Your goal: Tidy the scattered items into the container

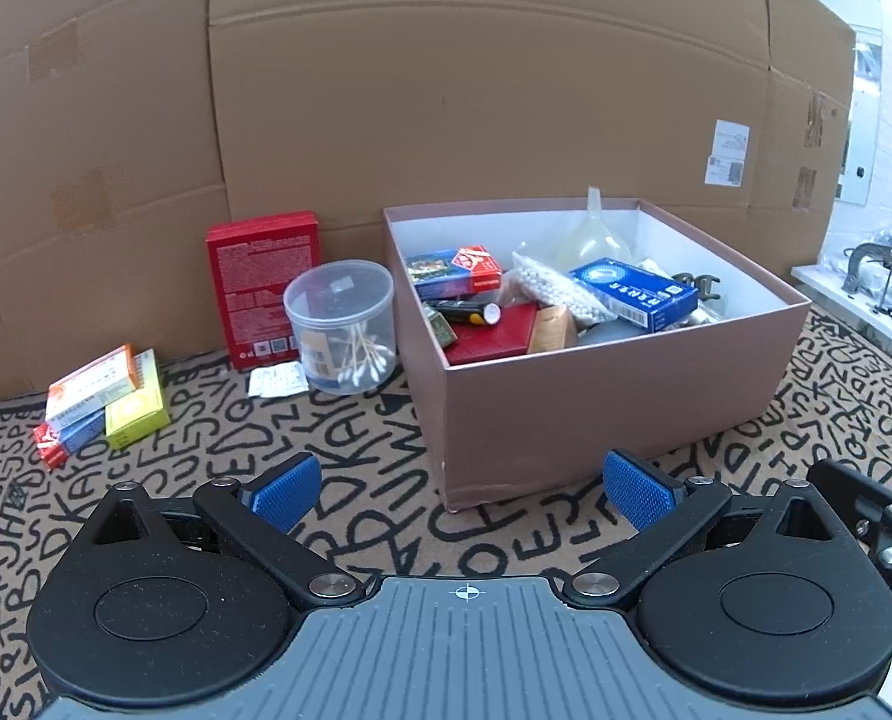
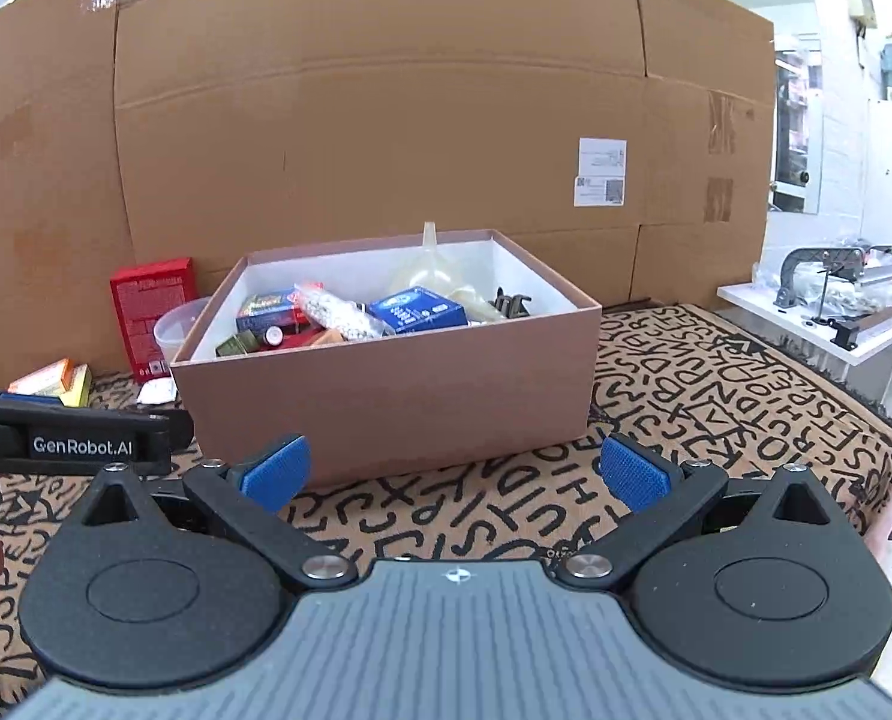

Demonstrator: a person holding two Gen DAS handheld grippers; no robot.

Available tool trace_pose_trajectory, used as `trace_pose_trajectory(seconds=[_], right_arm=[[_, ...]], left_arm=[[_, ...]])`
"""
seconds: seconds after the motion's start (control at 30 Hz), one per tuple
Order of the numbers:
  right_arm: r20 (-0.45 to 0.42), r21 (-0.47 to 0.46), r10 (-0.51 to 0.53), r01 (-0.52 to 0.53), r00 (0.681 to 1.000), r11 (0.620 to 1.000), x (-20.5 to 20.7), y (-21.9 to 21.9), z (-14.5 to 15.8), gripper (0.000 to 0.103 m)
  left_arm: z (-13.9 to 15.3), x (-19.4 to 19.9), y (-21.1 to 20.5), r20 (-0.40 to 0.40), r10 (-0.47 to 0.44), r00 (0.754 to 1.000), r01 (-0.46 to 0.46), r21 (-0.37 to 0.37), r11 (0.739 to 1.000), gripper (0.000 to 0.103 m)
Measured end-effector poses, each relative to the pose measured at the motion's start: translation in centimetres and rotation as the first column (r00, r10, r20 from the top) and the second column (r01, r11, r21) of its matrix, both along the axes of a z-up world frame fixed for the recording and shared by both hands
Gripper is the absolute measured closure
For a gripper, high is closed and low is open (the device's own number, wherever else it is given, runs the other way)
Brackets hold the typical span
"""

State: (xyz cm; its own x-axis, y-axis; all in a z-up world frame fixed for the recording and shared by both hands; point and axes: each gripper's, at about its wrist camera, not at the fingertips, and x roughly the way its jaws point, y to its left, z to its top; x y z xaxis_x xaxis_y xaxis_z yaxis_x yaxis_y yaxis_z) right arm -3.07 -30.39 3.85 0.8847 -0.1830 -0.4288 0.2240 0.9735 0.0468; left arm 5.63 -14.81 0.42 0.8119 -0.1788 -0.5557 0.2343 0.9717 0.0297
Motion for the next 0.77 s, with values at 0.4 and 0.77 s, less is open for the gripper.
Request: trace_pose_trajectory(seconds=[0.4, 0.77], right_arm=[[-0.035, -0.009, 0.015, -0.015, 0.999, 1.000, 1.0, 0.1, -0.6, 0.001], [-0.047, -0.010, 0.028, -0.029, 0.998, 1.000, 1.4, 0.4, -0.9, 0.001]], left_arm=[[-0.7, 0.6, -0.2, -0.018, -0.008, 1.000, 0.008, 0.007, 1.000, 0.000], [-0.7, 0.2, -0.6, 0.025, -0.024, 0.999, 0.023, 0.046, 0.999, 0.000]])
